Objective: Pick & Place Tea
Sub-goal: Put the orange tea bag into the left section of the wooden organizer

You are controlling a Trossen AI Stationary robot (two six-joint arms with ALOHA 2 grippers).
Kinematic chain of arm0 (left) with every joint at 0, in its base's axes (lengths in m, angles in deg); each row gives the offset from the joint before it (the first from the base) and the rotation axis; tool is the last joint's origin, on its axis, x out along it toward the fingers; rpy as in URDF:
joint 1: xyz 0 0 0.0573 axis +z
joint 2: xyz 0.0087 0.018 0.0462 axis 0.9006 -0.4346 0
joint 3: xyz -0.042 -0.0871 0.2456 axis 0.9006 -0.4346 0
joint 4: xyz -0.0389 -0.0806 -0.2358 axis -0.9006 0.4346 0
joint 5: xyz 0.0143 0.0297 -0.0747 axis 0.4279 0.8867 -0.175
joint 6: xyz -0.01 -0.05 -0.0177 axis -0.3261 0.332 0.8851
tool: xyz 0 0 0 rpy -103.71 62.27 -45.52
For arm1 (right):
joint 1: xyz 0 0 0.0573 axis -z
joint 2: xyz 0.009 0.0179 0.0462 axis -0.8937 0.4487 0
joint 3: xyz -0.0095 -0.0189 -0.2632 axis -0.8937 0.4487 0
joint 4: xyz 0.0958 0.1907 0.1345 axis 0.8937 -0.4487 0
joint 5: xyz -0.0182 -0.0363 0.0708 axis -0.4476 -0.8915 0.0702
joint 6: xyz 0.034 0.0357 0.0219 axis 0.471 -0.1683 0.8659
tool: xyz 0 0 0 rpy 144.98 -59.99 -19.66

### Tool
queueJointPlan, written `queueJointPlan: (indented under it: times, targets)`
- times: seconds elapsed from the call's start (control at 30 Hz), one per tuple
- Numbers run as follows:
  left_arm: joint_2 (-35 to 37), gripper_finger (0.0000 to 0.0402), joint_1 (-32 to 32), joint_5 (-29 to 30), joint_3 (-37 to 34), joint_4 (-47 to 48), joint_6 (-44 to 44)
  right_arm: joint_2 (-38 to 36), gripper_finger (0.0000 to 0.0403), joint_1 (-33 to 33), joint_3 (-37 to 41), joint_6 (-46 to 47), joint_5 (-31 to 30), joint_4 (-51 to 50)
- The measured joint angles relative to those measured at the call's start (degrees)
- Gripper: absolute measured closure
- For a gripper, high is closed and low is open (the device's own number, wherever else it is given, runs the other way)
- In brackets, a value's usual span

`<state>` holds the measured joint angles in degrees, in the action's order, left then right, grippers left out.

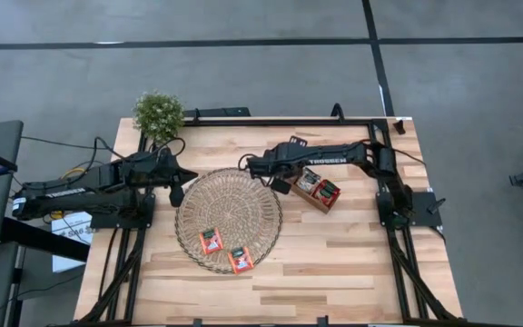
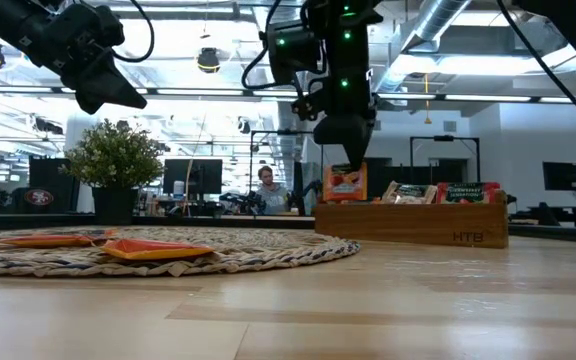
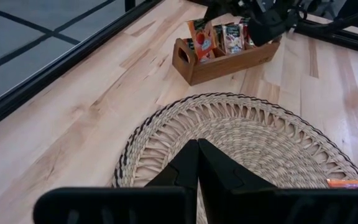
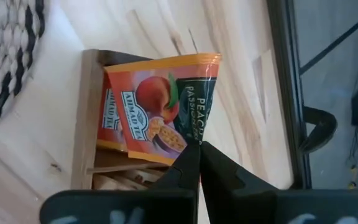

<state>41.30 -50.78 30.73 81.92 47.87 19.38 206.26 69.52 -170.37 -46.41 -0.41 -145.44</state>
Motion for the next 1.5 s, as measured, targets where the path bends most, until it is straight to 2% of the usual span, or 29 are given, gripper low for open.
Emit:
queueJointPlan:
  times: [0.7,1.0,1.5]
  targets:
    - [0.00,0.0401,0.01,0.00,0.02,-0.28,-0.04,0.00,0.0403,-0.68,0.00,6.98,0.69,-3.67]
    - [-0.02,0.0401,0.02,0.00,0.02,-0.28,-0.04,0.44,0.0403,-0.31,3.99,6.98,5.80,-0.50]
    - [-0.01,0.0401,0.02,0.00,0.02,-0.44,-0.05,0.44,0.0403,-0.36,5.40,6.07,4.72,3.12]
